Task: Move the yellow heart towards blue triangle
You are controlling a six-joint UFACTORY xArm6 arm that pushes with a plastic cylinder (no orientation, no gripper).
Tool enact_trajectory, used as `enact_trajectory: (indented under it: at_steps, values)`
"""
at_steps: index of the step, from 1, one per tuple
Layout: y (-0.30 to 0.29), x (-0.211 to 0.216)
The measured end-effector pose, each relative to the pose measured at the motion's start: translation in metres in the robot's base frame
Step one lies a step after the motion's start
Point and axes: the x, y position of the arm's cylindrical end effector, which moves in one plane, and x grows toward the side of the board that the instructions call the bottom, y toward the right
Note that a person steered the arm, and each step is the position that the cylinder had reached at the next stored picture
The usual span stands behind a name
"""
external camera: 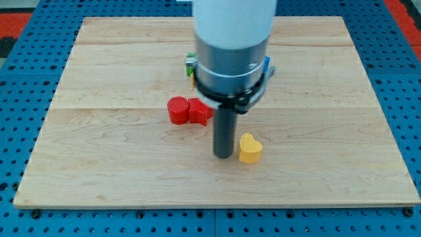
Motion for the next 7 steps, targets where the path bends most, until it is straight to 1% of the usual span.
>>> enact_trajectory:
  at_steps: [1,2,3,4,5,6,7]
  values:
    - [0.035,0.019]
    - [0.035,-0.013]
    - [0.04,-0.017]
    - [0.053,-0.005]
    - [0.053,-0.036]
    - [0.053,-0.088]
    - [0.071,-0.122]
